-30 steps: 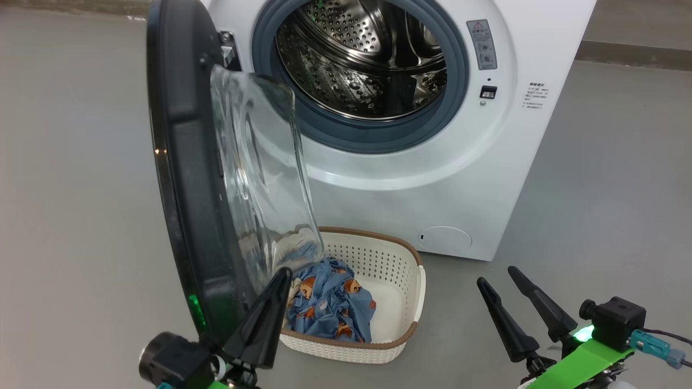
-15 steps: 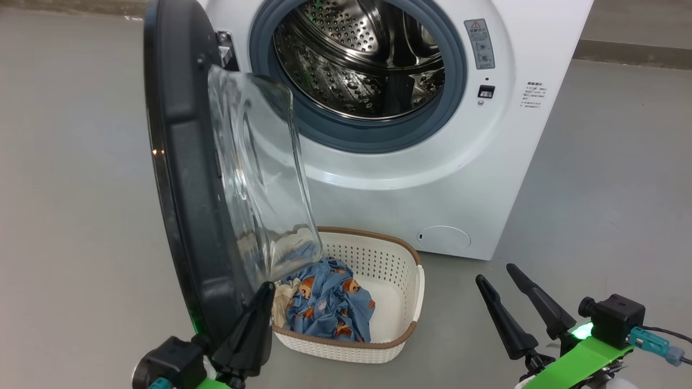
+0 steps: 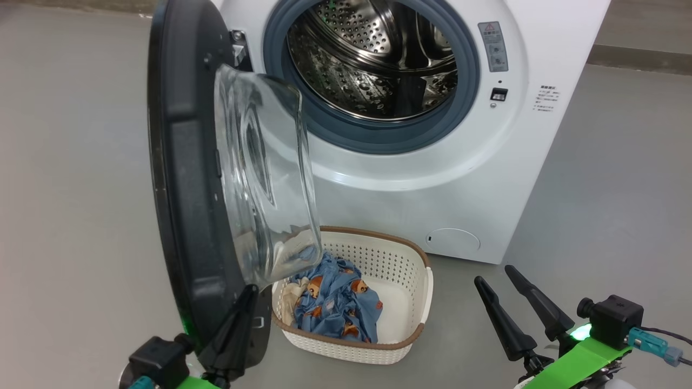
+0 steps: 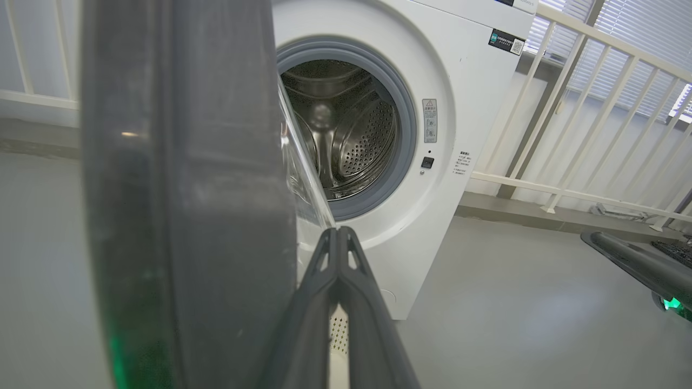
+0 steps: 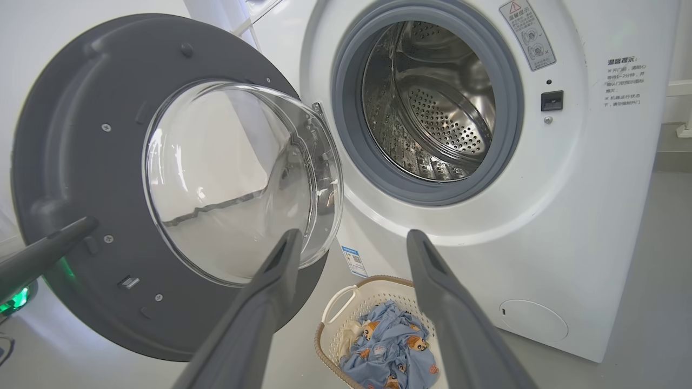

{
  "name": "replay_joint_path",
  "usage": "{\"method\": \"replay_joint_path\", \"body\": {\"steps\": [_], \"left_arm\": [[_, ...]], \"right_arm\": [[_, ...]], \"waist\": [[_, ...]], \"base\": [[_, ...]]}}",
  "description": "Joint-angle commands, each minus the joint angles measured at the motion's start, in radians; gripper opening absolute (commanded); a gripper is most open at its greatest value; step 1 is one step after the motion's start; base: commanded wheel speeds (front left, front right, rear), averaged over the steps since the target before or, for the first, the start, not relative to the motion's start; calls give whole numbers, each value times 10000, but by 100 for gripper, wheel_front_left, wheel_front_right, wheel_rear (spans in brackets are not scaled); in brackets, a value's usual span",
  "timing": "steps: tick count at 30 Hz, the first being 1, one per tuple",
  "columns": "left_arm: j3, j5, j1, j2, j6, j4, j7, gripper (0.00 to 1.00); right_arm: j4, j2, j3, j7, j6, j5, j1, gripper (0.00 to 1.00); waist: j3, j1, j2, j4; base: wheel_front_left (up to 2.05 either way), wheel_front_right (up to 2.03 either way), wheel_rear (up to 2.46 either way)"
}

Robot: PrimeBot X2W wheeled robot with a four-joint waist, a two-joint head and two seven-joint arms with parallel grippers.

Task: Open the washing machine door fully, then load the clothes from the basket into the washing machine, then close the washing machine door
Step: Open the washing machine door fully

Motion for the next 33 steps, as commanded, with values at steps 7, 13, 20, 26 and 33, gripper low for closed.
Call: {"method": "replay_joint_path", "body": {"steps": [7, 13, 20, 26, 33], "left_arm": [[870, -226, -563, 450, 305, 23, 112, 0], [1121, -331, -726, 661, 380, 222, 178, 0], [1402, -440, -1175, 957, 396, 489, 291, 0], [1649, -527, -1775, 1226, 400, 887, 414, 0], [1941, -672, -2312, 1522, 460, 1372, 606, 0]], "right_arm": [[-183, -106, 195, -122, 16, 9, -220, 100], [-176, -18, 186, -122, 16, -1, -226, 100], [-217, 31, 142, -122, 16, -41, -304, 100], [-261, 51, 102, -122, 16, -89, -491, 100], [-310, 69, 71, -122, 16, -122, -685, 100]], "waist": [[41, 0, -1, 365], [108, 0, -1, 653], [417, 0, -1, 1055], [748, 0, -1, 1343], [1144, 0, -1, 1626]], "base": [[0, 0, 0], [0, 0, 0], [0, 0, 0], [0, 0, 0], [0, 0, 0]]}}
